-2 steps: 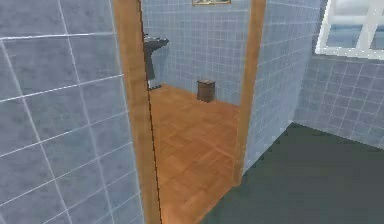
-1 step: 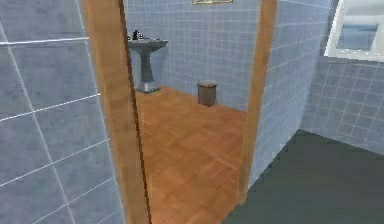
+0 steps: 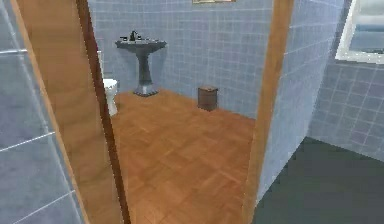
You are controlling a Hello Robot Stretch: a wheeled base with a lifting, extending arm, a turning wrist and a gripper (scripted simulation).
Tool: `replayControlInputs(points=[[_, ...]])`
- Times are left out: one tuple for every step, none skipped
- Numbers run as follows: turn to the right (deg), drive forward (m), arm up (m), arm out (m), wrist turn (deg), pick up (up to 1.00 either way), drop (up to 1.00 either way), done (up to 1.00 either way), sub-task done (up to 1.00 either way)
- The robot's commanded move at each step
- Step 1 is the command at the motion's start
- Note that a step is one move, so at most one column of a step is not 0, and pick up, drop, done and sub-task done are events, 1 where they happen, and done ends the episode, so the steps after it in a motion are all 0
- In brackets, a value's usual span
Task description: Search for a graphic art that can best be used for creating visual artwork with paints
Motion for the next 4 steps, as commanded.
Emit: replayControlInputs(points=[[21.0,0.00,0.00,0.00,0.0,0.00,0.00,0.00,0.00],[0.0,0.45,0.00,0.00,0.0,0.00,0.00,0.00,0.00],[-45.0,0.00,0.00,0.00,0.0,0.00,0.00,0.00,0.00],[-9.0,0.00,0.00,0.00,0.0,0.00,0.00,0.00,0.00]])
